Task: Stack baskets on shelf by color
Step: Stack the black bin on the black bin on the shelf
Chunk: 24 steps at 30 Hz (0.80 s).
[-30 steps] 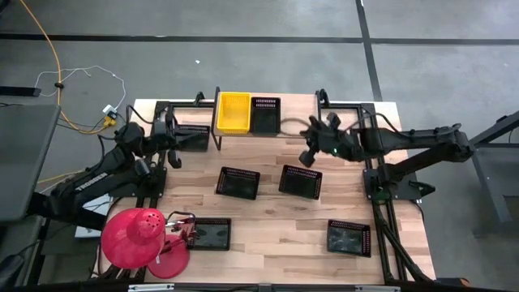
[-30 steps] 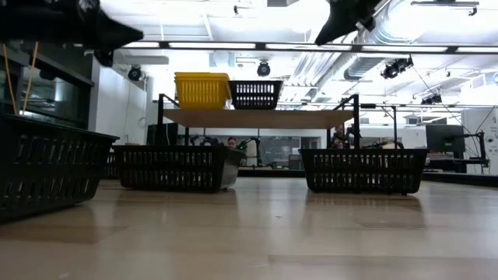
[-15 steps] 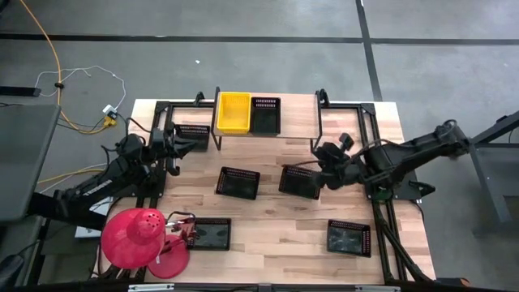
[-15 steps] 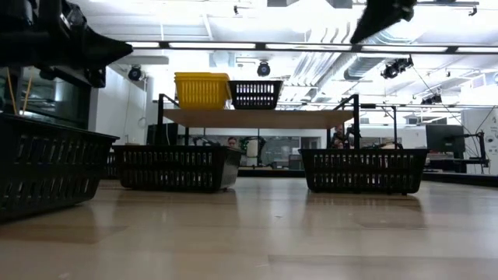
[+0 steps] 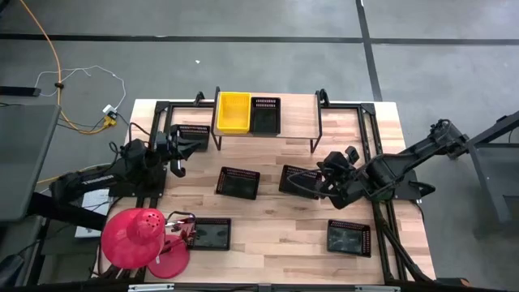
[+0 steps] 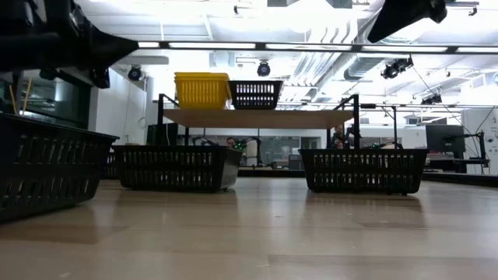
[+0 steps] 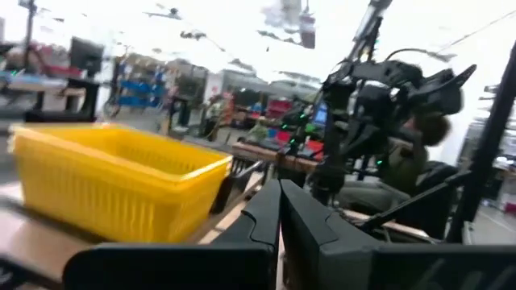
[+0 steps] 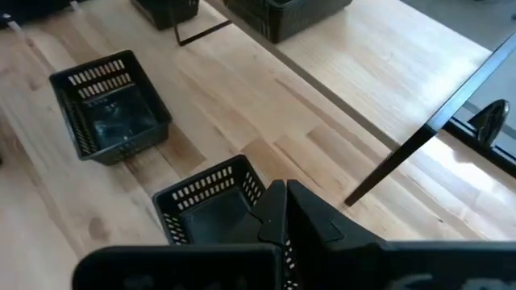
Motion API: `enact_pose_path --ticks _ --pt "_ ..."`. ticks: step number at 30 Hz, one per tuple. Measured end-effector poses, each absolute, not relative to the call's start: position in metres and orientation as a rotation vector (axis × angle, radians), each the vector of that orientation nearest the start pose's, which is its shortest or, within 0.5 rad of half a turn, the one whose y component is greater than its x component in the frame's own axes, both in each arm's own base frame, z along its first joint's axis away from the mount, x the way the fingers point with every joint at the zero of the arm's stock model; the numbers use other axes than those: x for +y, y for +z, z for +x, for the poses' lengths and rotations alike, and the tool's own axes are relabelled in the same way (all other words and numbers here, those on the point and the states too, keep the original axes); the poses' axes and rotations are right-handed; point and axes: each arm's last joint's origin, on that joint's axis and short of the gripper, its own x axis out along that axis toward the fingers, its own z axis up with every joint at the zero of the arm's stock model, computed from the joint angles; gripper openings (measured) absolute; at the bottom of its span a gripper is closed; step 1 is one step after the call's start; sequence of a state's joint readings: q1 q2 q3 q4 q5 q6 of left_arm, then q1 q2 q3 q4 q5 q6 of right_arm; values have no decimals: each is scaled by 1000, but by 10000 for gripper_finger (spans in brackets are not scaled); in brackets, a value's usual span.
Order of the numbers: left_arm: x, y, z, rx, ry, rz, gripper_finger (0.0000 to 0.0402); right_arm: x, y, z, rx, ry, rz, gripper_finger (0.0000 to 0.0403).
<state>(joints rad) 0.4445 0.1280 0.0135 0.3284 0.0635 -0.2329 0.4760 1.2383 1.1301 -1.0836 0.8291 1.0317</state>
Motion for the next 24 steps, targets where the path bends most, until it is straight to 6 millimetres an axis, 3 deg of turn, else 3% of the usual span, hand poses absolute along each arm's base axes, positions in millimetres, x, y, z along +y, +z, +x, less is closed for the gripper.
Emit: enact_pose_path --ticks 9,15,20,24 --pt "39 194 118 -195 311 -162 0 66 304 209 680 -773 235 0" --pt "39 200 145 -37 203 -180 0 60 297 213 902 -645 425 0" --pt "32 207 155 -52 153 -175 0 65 291 217 986 -618 541 0" --pt "25 208 155 -60 148 -176 0 73 282 212 1050 -710 593 0"
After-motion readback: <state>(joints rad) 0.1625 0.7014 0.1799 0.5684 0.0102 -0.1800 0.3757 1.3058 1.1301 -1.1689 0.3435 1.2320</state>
